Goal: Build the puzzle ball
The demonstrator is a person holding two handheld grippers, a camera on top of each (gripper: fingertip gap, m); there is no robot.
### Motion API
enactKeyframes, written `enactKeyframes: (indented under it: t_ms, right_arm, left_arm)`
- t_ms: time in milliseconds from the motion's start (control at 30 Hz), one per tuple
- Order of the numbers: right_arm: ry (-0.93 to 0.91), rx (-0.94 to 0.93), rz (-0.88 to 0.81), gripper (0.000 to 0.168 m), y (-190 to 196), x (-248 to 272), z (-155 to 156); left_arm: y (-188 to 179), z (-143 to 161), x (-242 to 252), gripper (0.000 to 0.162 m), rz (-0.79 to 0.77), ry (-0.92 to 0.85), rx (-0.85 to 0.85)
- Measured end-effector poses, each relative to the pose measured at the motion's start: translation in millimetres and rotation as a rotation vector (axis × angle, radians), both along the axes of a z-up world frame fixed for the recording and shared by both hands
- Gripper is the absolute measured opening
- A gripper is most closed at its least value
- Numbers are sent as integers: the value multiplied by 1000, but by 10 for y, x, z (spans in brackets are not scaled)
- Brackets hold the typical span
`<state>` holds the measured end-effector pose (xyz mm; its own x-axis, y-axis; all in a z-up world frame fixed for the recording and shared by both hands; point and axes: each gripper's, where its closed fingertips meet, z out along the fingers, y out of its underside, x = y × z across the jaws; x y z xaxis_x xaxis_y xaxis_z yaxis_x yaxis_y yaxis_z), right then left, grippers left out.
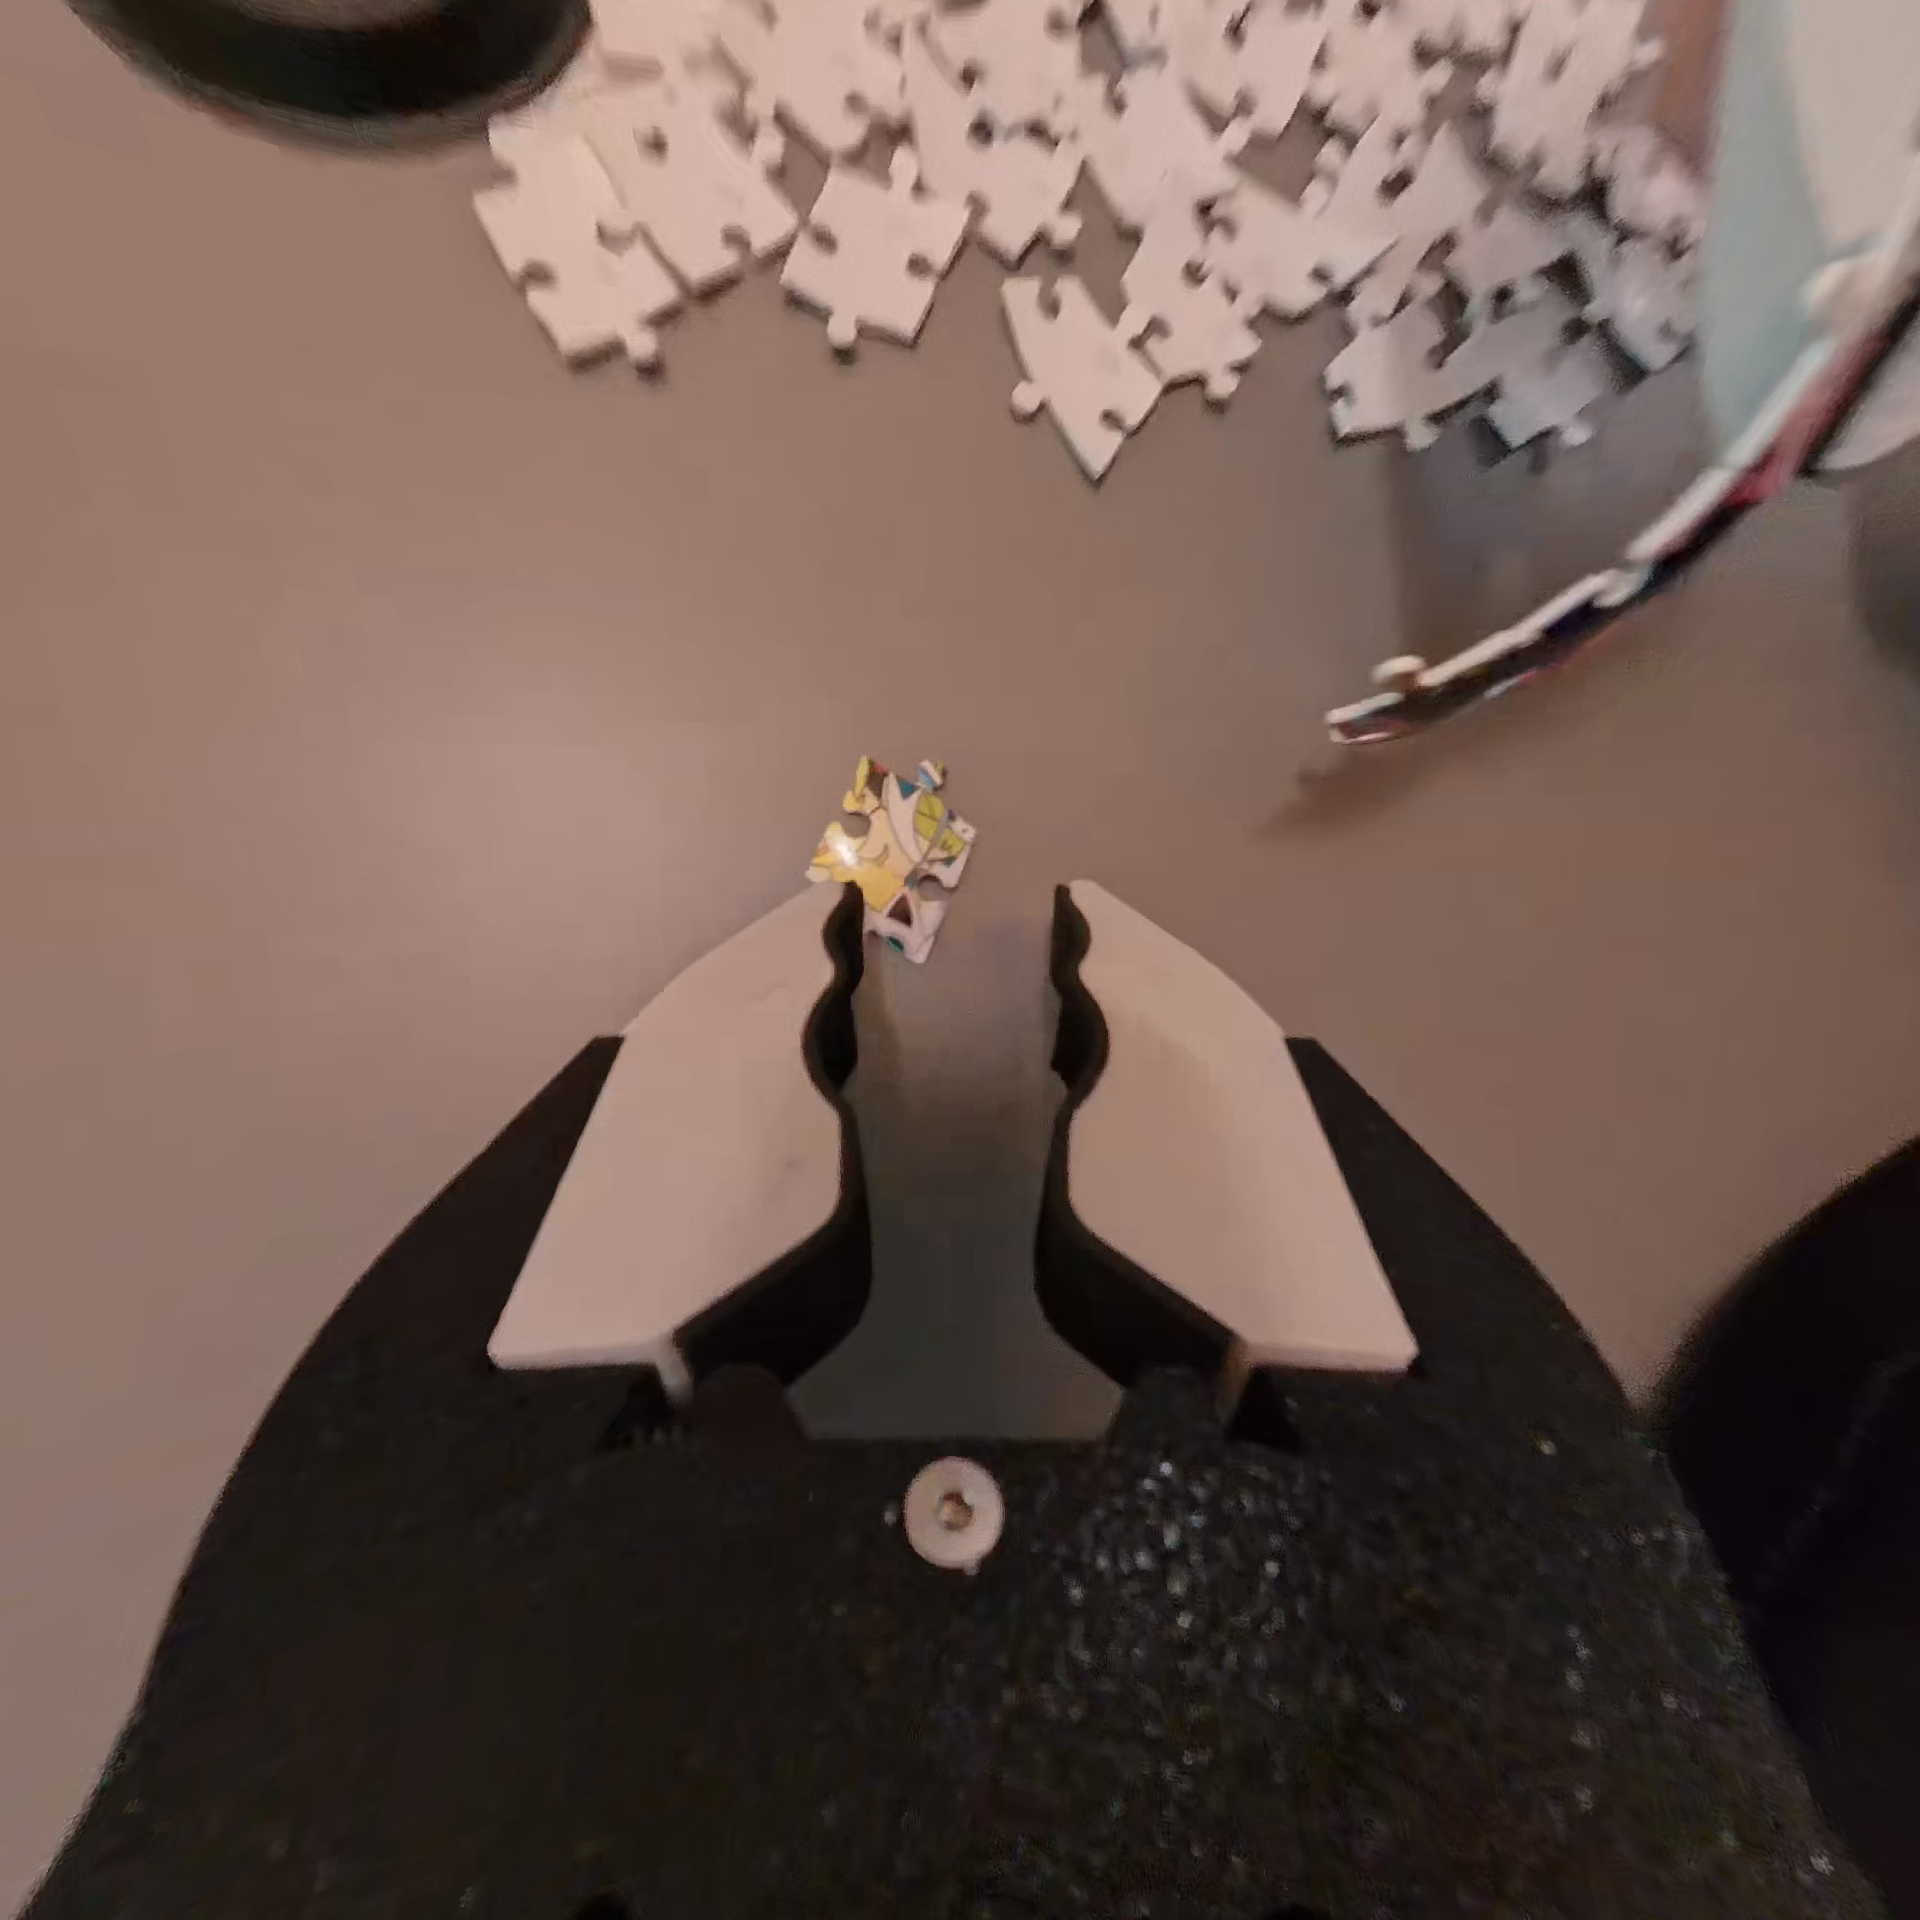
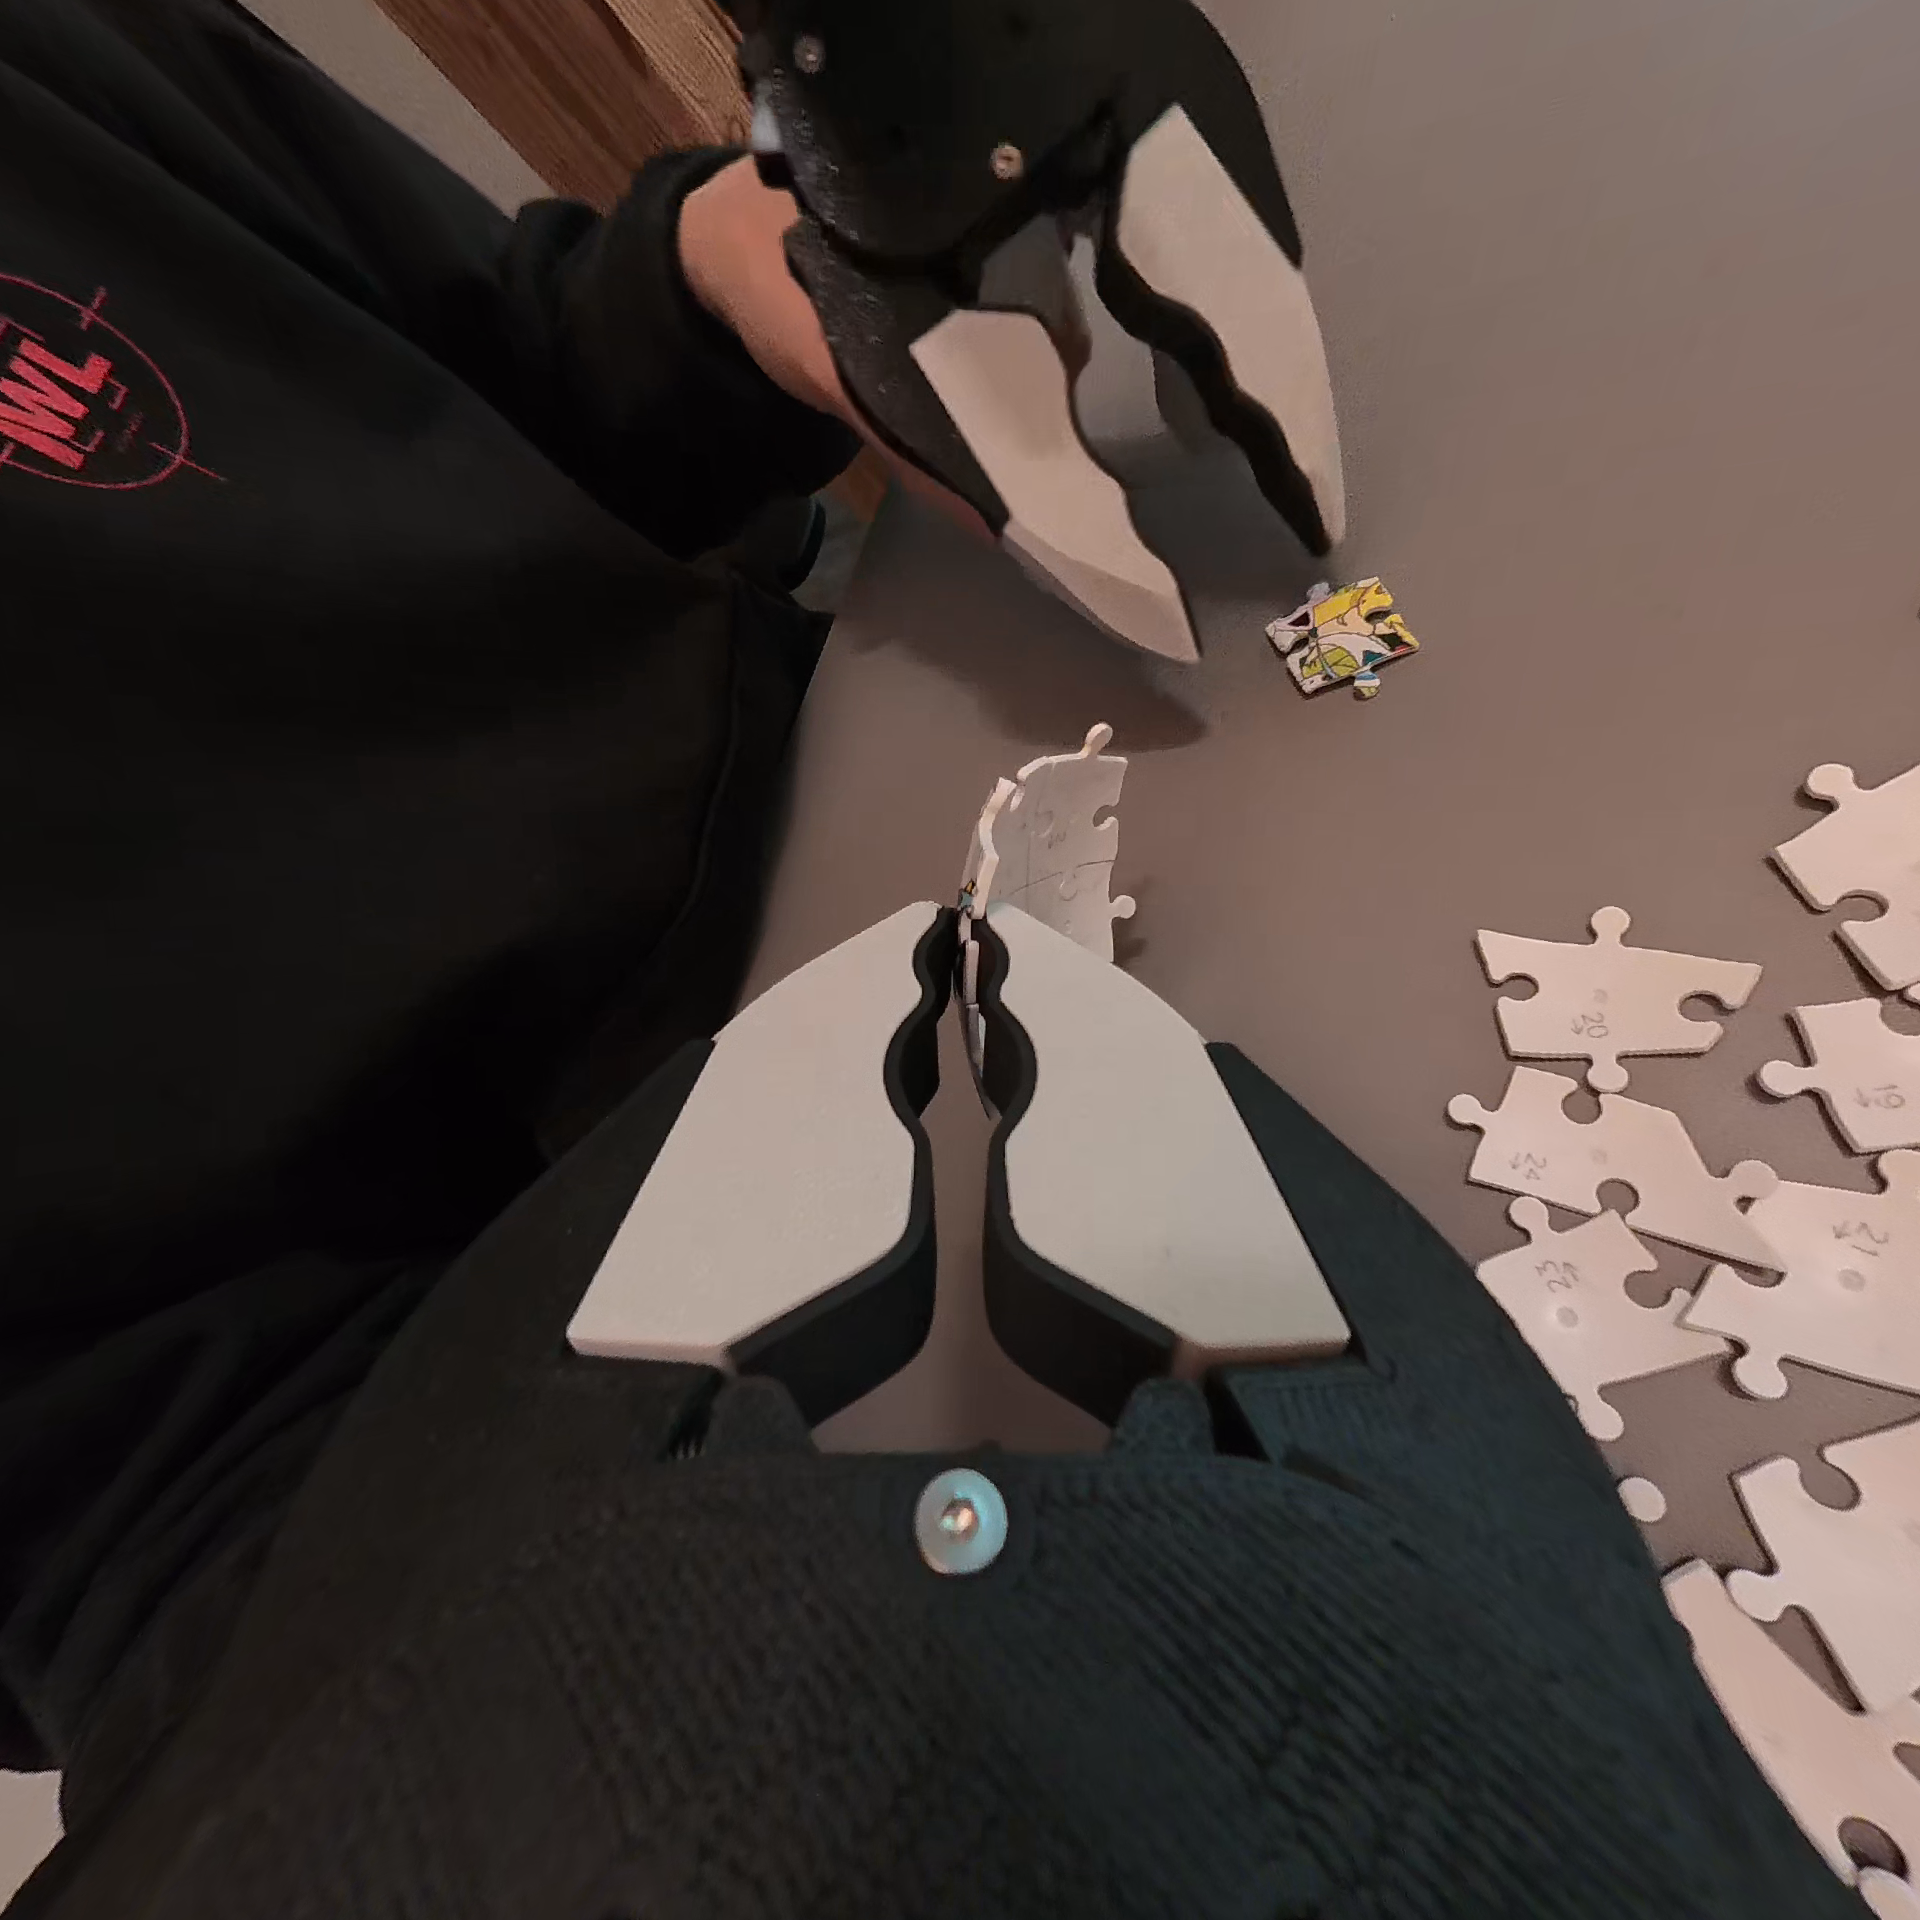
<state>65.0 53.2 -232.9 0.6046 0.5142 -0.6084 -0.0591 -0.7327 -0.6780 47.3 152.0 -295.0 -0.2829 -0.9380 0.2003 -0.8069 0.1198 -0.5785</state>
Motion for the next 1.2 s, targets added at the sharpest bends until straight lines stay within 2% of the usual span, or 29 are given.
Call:
enactKeyframes:
  t_ms: [67,133,233,300,400,467,600,767,833,900,1000,1033,1100,1200]
  right_arm:
    - [4,0,-1,3,0,2,0]
    - [4,-4,5,3,3,-9,-8]
    - [0,-11,24,3,4,-50,-17]
    - [-7,-15,24,3,12,-57,-15]
    - [-11,-7,17,3,2,-47,11]
    - [-2,3,5,3,-4,-24,34]
    - [22,17,-5,3,-14,6,53]
    - [19,14,-7,3,-19,12,47]
    - [14,11,-7,3,-25,13,45]
    - [9,8,-9,3,-31,18,42]
    - [10,11,-9,3,-31,18,50]
    - [8,10,-8,3,-31,15,47]
    - [6,8,-2,3,-29,1,47]
    - [-3,8,9,3,-32,-21,53]
  left_arm:
    - [-1,168,54,36,-111,-133,81]
    - [27,249,86,37,-308,-213,220]
    - [90,169,97,36,-665,-215,381]
    - [173,44,130,39,-771,-131,398]
    - [183,-87,120,34,-797,42,287]
    - [99,-113,79,30,-810,80,217]
    - [50,-148,71,16,-763,82,253]
    - [-3,-152,57,12,-528,114,231]
    - [-37,-133,33,21,-419,132,170]
    - [-52,-40,42,21,-359,103,112]
    - [8,162,112,22,-492,-59,161]
    - [50,185,125,28,-572,-103,212]
    - [114,143,97,34,-774,-132,296]
    - [192,-7,162,41,-932,-88,342]
